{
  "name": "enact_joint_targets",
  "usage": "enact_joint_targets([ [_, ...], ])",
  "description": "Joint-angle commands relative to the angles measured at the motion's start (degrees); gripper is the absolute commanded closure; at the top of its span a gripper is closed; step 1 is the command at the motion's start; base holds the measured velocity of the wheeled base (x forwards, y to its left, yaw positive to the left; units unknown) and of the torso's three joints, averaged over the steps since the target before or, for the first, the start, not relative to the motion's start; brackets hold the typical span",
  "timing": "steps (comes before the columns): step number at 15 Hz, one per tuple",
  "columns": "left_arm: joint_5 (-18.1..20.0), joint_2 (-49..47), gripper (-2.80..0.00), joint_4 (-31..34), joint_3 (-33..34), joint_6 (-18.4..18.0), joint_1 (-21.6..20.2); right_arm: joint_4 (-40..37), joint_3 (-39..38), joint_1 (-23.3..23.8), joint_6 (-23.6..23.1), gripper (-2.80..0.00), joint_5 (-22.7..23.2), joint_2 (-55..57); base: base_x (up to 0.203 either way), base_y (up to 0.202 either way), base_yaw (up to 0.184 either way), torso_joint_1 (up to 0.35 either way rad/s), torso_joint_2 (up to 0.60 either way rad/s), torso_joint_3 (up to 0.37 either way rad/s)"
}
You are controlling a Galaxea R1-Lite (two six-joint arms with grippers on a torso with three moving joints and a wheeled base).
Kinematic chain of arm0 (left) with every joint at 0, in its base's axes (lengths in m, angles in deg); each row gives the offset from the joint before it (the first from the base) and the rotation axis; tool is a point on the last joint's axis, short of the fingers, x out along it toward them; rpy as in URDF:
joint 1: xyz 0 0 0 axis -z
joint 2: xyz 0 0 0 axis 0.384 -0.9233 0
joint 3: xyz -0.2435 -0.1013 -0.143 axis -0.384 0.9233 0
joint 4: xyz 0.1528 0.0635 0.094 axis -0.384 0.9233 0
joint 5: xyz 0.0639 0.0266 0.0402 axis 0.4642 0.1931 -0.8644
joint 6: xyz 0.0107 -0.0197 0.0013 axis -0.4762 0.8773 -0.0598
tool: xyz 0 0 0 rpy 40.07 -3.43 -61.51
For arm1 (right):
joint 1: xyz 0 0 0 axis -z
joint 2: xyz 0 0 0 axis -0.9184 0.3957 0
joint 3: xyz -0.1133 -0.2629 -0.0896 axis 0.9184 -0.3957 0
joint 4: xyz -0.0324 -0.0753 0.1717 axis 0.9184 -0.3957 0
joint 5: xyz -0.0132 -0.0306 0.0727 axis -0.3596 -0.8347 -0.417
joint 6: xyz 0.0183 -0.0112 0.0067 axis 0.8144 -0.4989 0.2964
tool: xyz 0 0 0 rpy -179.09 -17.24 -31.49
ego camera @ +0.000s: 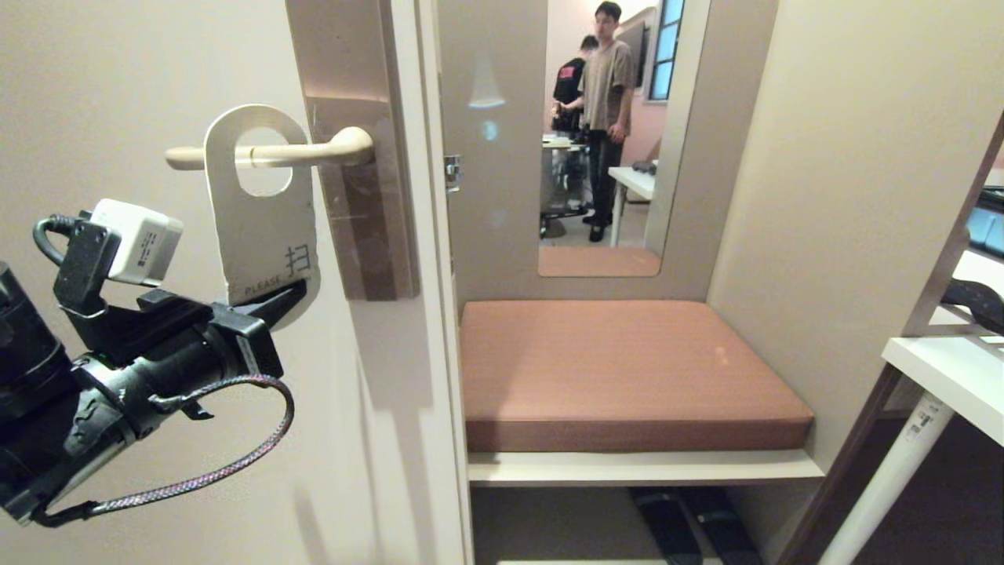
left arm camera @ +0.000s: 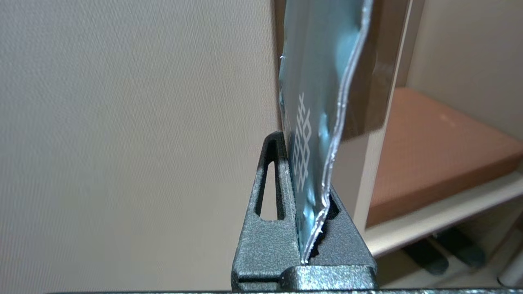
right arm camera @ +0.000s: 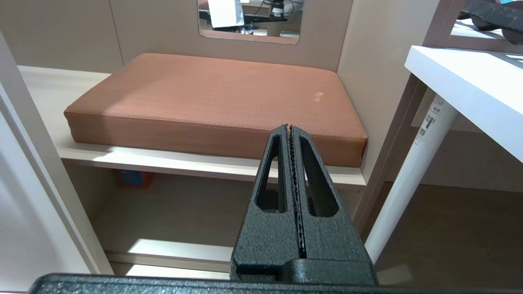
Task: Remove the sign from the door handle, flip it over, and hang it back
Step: Hang the sign back with the other side facing out
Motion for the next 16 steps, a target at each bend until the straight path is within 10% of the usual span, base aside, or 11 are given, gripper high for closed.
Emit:
enact_joint_targets([
  [1,0.0,-2.2,0.00,-2.4,0.0,-0.1,0.5,0.0,0.0,0.0,0.0,0.00,0.0,0.0,0.000,0.000,0.000,0.000,0.00,0.000],
  [15,0.0,-3.8,0.00,-4.0,0.1,-0.5,3.6,0.0,0.0,0.0,0.0,0.00,0.0,0.0,0.000,0.000,0.000,0.000,0.00,0.000],
  [16,0.0,-3.9,-1.65,-4.0,0.2,-0.5,3.8,0.0,0.0,0.0,0.0,0.00,0.0,0.0,0.000,0.000,0.000,0.000,0.00,0.000],
])
